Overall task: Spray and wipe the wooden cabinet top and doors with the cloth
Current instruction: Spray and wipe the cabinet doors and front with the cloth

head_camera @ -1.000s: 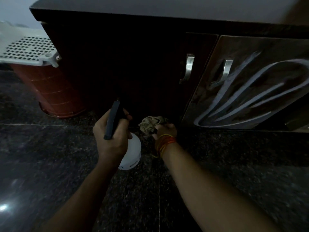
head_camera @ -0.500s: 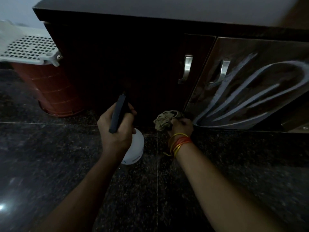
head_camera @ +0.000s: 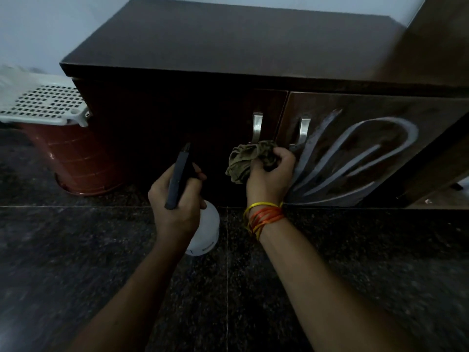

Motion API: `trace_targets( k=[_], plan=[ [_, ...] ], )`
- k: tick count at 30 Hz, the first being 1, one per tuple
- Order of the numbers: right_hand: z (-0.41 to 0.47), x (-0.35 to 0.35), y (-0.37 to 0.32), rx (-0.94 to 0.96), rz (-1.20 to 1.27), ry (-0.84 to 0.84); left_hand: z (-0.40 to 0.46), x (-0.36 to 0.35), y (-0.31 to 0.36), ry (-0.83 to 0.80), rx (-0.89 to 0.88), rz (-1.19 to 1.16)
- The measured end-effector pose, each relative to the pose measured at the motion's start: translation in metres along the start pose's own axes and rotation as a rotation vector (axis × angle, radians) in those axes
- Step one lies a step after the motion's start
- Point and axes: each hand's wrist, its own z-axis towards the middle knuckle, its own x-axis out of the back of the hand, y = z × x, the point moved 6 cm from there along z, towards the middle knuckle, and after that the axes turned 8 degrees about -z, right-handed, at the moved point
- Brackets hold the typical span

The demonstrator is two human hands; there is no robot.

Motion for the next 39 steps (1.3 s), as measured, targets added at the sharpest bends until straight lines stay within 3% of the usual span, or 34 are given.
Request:
trace_targets(
  k=[6, 17, 24, 29, 34, 39],
  plan=[
    [-0.003, 0.005, -0.021, 0.131, -0.076, -0.028, 0.002, -0.007, 0.007, -0.011, -0.017, -0.018],
    [-0.002, 0.018, -0.079, 0.515, -0.217, 0.081, 0.001, -0.017, 0.006, -0.009, -0.027, 0.003],
    [-0.002, 0.017, -0.089, 0.537, -0.281, -0.017, -0.004, -0.024, 0.015, -0.025, -0.04, -0.008],
    [-0.001, 0.024, -0.1, 0.574, -0.252, 0.072, -0.001, -0.03, 0.028, -0.011, -0.065, -0.018],
    [-0.003, 0.013, -0.106, 0.705, -0.344, -0.067, -0.005, -0.037, 0.03, -0.004, -0.064, 0.001],
    [0.006, 0.027, -0.104, 0.62, -0.245, -0.004, -0.01, -0.045, 0.037, 0.021, -0.052, -0.011]
  ],
)
